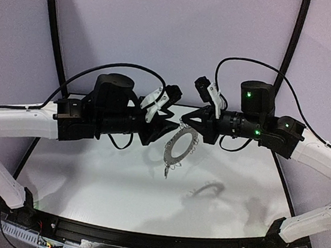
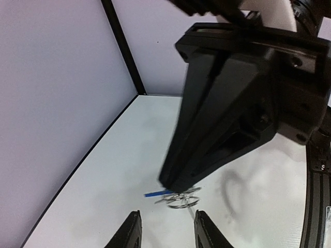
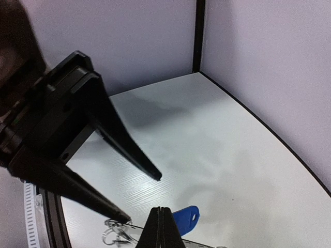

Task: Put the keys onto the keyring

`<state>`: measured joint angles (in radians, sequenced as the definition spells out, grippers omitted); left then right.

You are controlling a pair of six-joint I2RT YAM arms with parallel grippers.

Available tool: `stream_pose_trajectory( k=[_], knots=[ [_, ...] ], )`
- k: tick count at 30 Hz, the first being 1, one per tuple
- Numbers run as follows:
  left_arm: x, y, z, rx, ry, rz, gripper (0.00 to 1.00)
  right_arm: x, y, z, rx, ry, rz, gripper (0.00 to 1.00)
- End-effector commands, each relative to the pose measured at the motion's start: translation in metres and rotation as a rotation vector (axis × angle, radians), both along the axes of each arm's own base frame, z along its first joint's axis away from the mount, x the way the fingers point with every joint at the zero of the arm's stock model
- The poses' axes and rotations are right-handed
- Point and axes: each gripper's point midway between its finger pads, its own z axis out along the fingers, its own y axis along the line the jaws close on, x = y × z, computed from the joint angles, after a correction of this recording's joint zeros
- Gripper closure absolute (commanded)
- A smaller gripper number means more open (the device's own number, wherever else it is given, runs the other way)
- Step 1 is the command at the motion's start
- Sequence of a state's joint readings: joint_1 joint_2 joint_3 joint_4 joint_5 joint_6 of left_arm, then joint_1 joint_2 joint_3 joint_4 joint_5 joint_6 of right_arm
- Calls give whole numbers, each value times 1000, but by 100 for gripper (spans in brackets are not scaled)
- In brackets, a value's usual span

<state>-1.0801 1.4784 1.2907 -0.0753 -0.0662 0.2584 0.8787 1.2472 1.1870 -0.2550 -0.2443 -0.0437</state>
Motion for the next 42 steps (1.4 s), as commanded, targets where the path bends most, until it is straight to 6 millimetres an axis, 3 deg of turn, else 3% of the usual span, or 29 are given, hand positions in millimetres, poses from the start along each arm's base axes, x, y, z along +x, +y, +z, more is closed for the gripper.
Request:
stream_pose_trajectory(
  k=[1,10,21,36,40,42],
  knots=[
    [-7,-13,2,34,-34,-10,66,12,-4,23,62,-58,-100,100],
    [1,-15,-8,61,-41,24,66,16,-6,31,89,-74,-148,100],
    [6,-28,-4,17,-116,13,71,13,-4,35,129,-44,-155,100],
    [19,-26,-8,30,-152,83,85,-4,0,44,156,-34,-94,100],
    [23,-27,-5,19,-173,99,98,-6,0,46,156,-37,-85,100],
    [24,-27,-5,18,-175,101,99,-5,0,45,151,-38,-88,100]
  ],
)
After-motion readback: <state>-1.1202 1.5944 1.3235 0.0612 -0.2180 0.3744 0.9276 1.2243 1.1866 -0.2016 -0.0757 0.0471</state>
